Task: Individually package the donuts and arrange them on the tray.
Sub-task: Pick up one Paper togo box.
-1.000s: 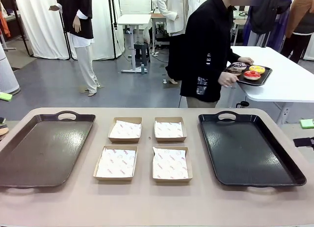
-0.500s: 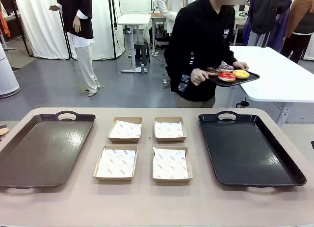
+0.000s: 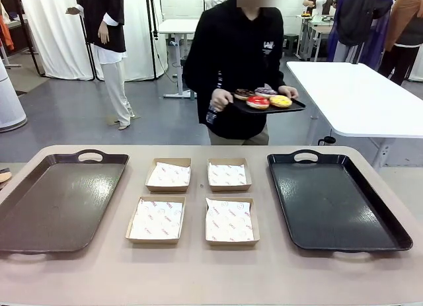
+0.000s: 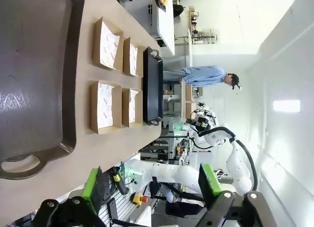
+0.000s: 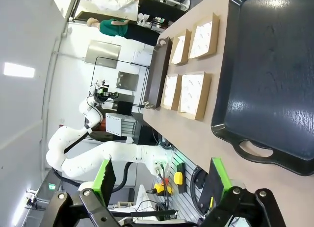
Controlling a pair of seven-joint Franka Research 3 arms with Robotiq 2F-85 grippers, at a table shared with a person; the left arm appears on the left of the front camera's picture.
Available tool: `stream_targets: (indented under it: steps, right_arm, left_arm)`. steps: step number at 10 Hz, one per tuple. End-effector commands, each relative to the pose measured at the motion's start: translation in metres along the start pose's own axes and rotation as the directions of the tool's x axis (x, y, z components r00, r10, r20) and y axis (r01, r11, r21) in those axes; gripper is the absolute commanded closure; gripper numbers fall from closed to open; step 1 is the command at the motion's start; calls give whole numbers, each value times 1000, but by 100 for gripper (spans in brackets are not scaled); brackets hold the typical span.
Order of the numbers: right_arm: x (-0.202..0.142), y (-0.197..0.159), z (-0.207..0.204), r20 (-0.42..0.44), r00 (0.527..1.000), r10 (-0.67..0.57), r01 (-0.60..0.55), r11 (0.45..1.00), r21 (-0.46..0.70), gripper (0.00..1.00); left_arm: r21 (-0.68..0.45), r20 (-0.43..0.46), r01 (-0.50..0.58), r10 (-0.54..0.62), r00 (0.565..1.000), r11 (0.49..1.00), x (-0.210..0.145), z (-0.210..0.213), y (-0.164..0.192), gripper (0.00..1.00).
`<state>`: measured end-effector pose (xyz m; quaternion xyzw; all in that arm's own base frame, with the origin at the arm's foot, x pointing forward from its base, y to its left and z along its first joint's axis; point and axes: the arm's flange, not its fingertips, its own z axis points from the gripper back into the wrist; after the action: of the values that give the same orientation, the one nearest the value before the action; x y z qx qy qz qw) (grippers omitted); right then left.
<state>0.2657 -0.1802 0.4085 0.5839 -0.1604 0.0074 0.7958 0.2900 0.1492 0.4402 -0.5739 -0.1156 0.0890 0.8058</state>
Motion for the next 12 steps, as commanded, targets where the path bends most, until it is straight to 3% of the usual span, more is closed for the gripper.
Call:
stream_targets:
  steps: [1,12]
  right_arm:
    - [4,-3,1,-10,1000,30,-29,999,17,0]
    - [0,-1,-1,-4,1000,3,-3,1000,2,0]
  left_arm:
    - [10,-2,5,-5,1000,1000,-1,6,5,0]
    - [4,3,-7,7,1000,1000,0,1,2,0]
